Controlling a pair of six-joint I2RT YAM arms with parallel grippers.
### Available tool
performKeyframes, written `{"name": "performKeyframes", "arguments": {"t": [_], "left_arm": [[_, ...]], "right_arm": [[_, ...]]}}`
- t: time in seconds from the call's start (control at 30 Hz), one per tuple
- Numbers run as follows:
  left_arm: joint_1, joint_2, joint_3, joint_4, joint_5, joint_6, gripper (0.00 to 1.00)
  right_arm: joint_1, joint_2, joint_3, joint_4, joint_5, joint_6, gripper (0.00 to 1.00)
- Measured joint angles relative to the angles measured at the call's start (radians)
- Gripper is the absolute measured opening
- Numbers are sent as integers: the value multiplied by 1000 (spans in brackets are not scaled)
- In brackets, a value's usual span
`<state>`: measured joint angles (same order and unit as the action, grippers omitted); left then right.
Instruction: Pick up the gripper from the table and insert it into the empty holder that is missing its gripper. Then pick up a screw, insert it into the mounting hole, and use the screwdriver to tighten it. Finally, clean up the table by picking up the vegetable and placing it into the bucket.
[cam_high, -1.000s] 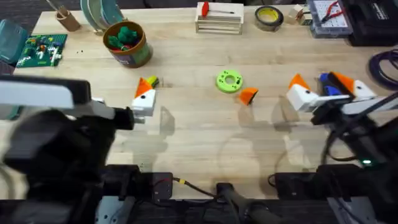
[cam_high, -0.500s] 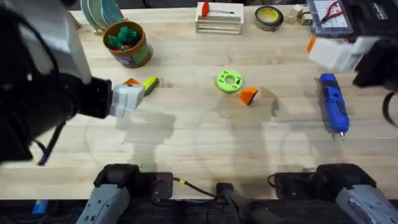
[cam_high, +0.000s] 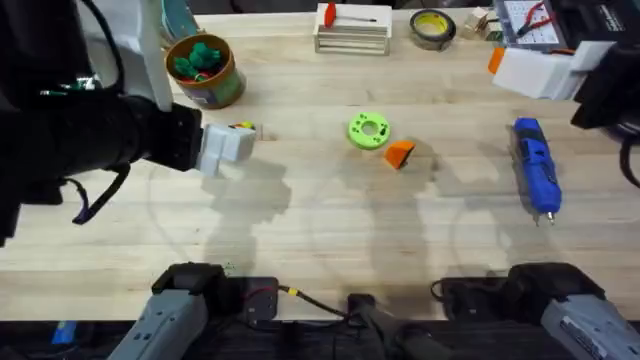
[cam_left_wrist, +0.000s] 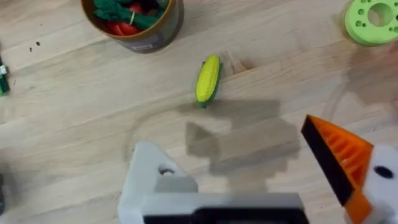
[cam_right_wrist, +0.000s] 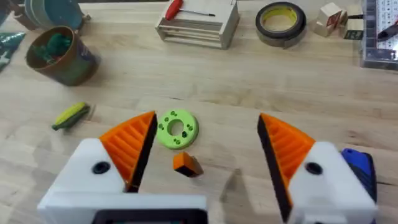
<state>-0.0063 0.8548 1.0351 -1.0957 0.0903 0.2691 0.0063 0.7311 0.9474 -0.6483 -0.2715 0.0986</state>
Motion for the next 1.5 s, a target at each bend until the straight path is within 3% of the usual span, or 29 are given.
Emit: {"name": "performKeyframes", "arguments": {"t": [0.13,0.43,0.8,0.93,1.0,1.13,1.2,1.4,1.43,1.5], "left_arm": [[-1,5,-28,54,3,0,993],[-1,113,-254,271,3,-39,993],[-1,261,-264,349,3,-46,993],[-1,327,-264,377,3,-80,978],[-1,335,-264,382,4,-98,716],[-1,333,-264,384,10,-123,88],[-1,323,-263,386,18,-140,10],[-29,213,-207,297,22,-184,8],[-42,180,-187,286,22,-184,80],[-71,113,-150,279,24,-191,393]], "right_arm": [[0,0,0,-3,0,0,975],[0,0,0,-3,0,-3,975],[0,0,0,-3,0,-10,975],[0,0,0,-3,0,-10,975],[0,0,0,-3,0,-10,975],[0,0,0,-3,0,-10,975],[0,0,0,-3,0,-10,975],[0,0,0,-3,0,-10,975],[0,0,0,-3,0,-10,975],[0,0,0,-3,0,-10,975]]}}
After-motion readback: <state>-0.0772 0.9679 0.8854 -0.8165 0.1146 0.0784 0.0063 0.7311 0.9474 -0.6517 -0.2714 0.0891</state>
